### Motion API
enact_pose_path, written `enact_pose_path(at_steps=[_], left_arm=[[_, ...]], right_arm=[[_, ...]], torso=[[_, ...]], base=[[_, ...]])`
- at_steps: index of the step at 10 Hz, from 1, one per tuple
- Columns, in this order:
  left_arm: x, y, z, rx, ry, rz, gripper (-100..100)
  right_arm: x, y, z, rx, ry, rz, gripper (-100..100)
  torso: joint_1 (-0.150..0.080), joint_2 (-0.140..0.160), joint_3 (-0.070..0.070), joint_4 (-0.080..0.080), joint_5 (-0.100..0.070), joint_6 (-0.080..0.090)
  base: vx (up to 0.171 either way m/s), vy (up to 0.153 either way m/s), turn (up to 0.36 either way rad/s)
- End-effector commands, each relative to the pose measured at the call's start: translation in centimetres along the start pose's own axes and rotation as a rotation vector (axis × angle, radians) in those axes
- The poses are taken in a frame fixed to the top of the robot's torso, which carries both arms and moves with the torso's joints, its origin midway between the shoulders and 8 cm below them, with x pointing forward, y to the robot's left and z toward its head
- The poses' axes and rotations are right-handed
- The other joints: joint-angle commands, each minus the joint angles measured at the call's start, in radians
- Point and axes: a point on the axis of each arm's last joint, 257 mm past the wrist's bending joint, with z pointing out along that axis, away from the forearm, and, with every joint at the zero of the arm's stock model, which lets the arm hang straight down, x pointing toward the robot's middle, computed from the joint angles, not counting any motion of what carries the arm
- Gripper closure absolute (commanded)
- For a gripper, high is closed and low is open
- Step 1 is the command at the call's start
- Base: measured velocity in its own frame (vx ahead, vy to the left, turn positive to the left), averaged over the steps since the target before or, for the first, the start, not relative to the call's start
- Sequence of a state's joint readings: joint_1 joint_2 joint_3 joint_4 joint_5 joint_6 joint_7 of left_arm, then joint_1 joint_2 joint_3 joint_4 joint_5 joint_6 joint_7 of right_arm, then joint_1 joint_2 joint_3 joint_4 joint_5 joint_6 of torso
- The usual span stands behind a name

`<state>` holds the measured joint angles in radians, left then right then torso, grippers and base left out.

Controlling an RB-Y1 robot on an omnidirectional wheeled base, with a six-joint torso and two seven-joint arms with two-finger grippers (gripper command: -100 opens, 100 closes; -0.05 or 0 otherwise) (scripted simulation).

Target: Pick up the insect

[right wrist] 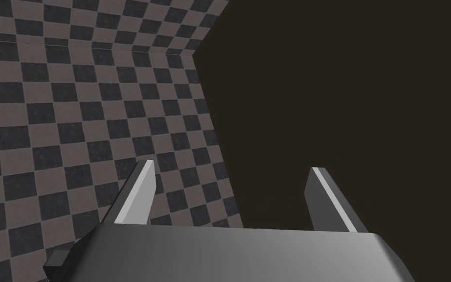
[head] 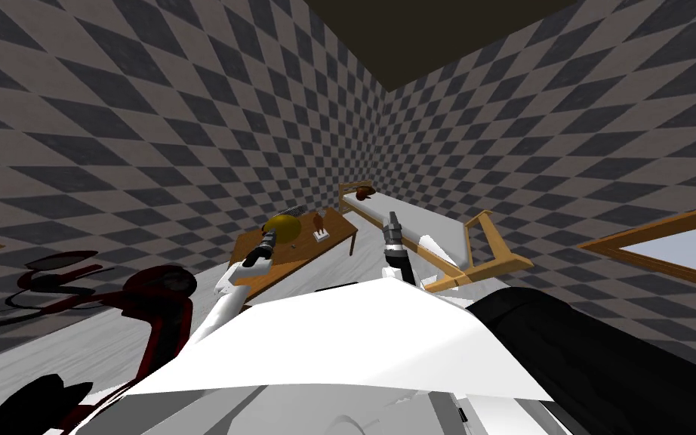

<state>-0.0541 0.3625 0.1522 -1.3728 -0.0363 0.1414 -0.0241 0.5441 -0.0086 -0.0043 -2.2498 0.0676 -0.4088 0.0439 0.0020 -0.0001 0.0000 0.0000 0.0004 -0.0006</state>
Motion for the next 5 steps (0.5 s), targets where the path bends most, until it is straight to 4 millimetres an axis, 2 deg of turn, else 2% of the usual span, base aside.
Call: enact_pose_path(at_steps=[1, 4, 5], left_arm=[[0.4, 1.8, 0.4, -0.045, 0.012, 0.007, -100], [1.8, 6.5, 0.4, -0.163, 0.049, 0.033, -100], [1.8, 6.5, 0.4, -0.163, 0.049, 0.033, -100]], right_arm=[[0.0, 0.0, 0.0, 0.000, 0.000, 0.000, 0], [0.0, 0.0, 0.0, 0.000, 0.000, 0.000, 0], [0.0, 0.0, 0.0, 0.000, 0.000, 0.000, 0]], torso=[[0.000, 0.000, 0.000, 0.000, 0.000, 0.000], [0.003, -0.001, 0.000, 0.000, 0.001, 0.000], [0.004, -0.001, 0.000, 0.000, 0.001, 0.000]], base=[[0.002, 0.031, -0.104], [0.009, 0.072, -0.236], [0.012, 0.065, -0.065]])
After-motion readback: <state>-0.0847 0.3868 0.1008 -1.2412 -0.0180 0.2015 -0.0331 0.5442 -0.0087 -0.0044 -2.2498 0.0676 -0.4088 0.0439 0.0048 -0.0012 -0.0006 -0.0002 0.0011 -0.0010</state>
